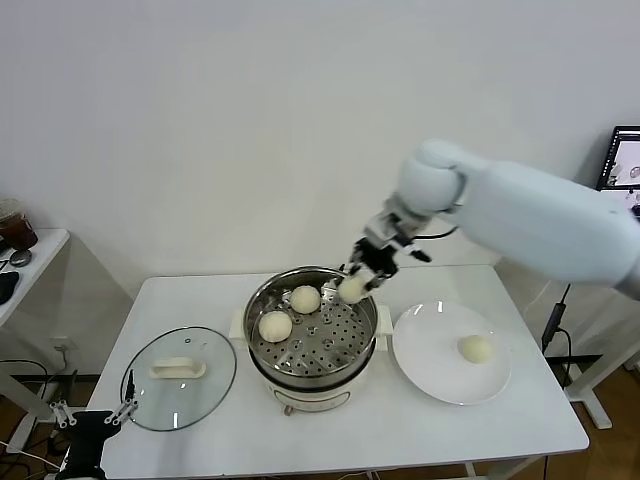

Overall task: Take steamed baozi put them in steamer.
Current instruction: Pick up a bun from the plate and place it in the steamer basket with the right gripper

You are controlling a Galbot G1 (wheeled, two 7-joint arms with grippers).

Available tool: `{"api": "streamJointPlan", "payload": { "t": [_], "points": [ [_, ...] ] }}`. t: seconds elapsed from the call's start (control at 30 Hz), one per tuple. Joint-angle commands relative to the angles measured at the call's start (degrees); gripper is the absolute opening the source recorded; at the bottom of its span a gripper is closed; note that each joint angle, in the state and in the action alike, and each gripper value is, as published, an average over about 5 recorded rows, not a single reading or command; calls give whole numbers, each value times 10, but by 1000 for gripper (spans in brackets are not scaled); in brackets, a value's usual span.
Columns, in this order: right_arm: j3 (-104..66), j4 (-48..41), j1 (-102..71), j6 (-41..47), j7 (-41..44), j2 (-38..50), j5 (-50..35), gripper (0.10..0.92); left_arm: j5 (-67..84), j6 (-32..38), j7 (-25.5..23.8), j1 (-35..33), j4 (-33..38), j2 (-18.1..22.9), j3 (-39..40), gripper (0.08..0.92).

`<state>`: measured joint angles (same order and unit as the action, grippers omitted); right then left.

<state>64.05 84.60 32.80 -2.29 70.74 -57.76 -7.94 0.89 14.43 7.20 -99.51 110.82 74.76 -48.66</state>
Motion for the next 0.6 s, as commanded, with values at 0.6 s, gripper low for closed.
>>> {"api": "streamJointPlan", "payload": {
  "t": [0.6],
  "points": [
    [105,-5,-51,-247,-39,-156,129,453,-1,2,1,0,-8,6,-2,823]
  ]
}}
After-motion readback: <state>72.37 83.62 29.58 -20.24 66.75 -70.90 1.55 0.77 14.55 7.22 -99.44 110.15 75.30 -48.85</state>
